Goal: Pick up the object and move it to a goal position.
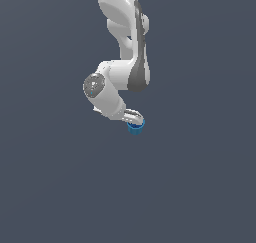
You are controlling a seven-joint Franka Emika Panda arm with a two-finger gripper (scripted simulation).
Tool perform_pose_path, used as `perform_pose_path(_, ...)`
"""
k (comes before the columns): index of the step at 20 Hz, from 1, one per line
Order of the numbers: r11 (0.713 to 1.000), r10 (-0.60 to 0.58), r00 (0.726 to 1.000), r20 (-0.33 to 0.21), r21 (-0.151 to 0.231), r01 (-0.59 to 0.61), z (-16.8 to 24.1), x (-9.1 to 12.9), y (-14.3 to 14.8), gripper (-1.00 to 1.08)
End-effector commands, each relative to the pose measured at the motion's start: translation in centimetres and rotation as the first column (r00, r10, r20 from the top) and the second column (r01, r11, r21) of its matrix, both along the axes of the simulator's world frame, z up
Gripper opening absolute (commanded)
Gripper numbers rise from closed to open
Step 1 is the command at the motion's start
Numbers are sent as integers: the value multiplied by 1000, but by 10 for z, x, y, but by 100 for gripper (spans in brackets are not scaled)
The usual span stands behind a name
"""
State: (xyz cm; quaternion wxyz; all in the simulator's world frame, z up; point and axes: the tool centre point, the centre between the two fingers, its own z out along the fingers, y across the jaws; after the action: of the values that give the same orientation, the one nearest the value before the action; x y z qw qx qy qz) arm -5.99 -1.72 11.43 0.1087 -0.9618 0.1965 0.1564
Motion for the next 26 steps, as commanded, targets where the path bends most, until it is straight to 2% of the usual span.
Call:
perform_pose_path(1, 994, -91, 993, -71, 48, 95, -7, -10, 0, 28)
perform_pose_path(7, 948, -256, 939, -230, 133, 291, -17, -28, 5, 28)
perform_pose_path(13, 895, -337, 879, -338, 175, 410, -20, -36, 10, 28)
perform_pose_path(19, 866, -367, 846, -387, 191, 462, -21, -39, 12, 28)
perform_pose_path(26, 867, -366, 847, -385, 190, 461, -24, -41, 15, 28)
